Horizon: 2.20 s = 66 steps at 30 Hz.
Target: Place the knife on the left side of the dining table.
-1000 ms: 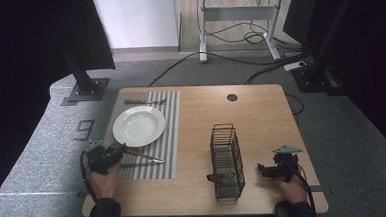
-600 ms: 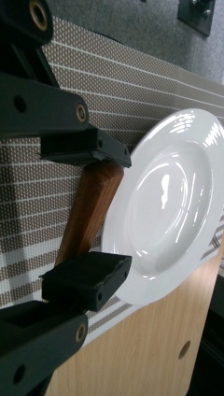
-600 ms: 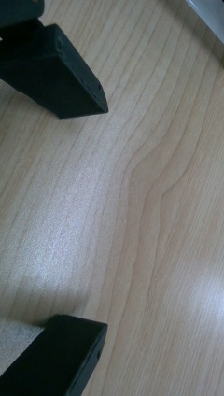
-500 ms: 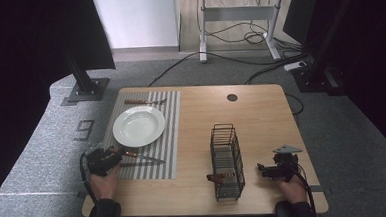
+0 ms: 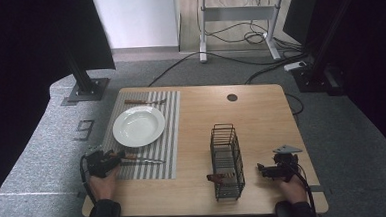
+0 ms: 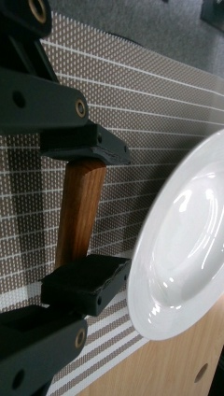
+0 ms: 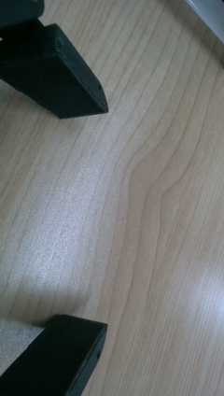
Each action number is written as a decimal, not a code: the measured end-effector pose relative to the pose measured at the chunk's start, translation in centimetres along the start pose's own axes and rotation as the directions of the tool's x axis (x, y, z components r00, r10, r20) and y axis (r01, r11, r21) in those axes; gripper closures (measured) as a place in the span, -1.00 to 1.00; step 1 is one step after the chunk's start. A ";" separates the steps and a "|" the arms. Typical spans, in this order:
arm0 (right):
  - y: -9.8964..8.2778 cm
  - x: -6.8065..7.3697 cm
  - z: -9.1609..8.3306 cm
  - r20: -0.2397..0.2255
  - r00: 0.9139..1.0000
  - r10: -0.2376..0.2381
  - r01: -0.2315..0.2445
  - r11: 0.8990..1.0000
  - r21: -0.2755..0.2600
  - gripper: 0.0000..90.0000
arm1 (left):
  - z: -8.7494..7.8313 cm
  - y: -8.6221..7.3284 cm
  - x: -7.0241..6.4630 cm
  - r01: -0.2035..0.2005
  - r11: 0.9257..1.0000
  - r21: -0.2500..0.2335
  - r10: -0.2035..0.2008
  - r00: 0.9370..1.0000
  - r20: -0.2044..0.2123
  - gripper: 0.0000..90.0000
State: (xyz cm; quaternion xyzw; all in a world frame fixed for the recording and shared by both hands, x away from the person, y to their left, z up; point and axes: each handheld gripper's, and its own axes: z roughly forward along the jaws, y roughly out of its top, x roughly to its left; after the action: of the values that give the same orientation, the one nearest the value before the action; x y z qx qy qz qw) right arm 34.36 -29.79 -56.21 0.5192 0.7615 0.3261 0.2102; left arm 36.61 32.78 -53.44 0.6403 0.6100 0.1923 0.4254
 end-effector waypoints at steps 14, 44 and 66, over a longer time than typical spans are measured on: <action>0.0 0.0 0.0 0.000 1.000 0.000 0.000 1.000 0.000 -1.00 | 0.8 0.0 0.1 -0.044 0.998 0.039 0.045 0.998 -0.040 -0.07; 0.0 0.0 0.0 0.000 1.000 0.000 0.000 1.000 0.000 -1.00 | -2.6 1.3 0.3 -0.172 0.985 0.026 0.174 0.982 -0.074 -0.69; 0.0 0.1 0.0 0.004 1.000 0.003 -0.003 1.000 0.000 -1.00 | 2.1 -1.3 -7.9 -0.381 0.904 0.197 0.383 0.923 0.026 -1.00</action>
State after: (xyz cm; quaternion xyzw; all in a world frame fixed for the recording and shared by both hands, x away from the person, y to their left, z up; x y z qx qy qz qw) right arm 34.33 -29.74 -56.21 0.5210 0.7602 0.3256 0.2111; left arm 36.00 24.56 -53.44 0.7851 0.4917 0.2145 0.3096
